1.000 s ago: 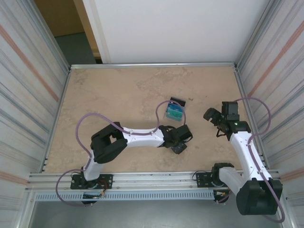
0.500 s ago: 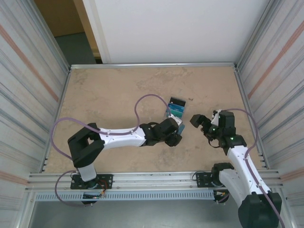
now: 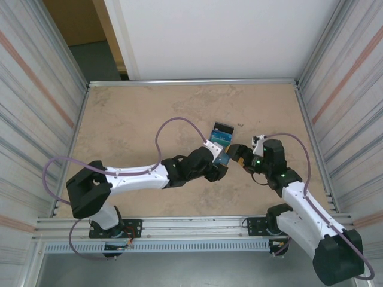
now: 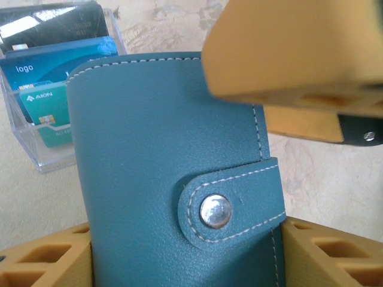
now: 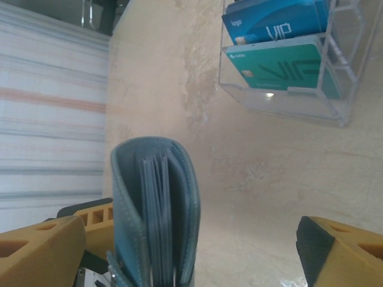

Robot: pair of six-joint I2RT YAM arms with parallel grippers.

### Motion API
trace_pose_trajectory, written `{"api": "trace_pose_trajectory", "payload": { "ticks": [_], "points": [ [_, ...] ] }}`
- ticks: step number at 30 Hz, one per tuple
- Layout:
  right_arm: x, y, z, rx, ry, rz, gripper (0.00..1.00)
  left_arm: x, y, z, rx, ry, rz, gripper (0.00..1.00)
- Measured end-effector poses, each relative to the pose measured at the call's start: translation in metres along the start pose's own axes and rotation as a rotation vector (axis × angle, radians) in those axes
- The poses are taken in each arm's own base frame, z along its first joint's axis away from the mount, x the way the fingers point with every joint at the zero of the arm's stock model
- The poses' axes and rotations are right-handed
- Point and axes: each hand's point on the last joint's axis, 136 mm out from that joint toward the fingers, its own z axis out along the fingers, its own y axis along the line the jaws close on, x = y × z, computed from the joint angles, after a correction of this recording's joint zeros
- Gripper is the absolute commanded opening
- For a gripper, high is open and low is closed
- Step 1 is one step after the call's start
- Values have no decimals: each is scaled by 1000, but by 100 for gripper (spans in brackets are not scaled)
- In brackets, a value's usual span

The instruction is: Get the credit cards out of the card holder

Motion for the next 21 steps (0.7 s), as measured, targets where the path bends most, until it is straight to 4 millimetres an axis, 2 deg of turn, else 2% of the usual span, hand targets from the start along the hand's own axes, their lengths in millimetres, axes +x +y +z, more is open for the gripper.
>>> {"api": "trace_pose_trajectory", "payload": {
  "ticks": [5,9,17,21],
  "points": [
    [1,9,8,-41,19,11,70,-3,0,-1,7,-21,-2,65],
    [3,16,14,-58,41,10,62,-3,0,-2,10,-28,0,65],
    [5,32,23,-91,75,-12,29,-5,7,-4,5,-48,-11,66],
    [5,34,30,-83,88,-18,11,-6,13,-8,-3,-55,-18,71]
  ]
}}
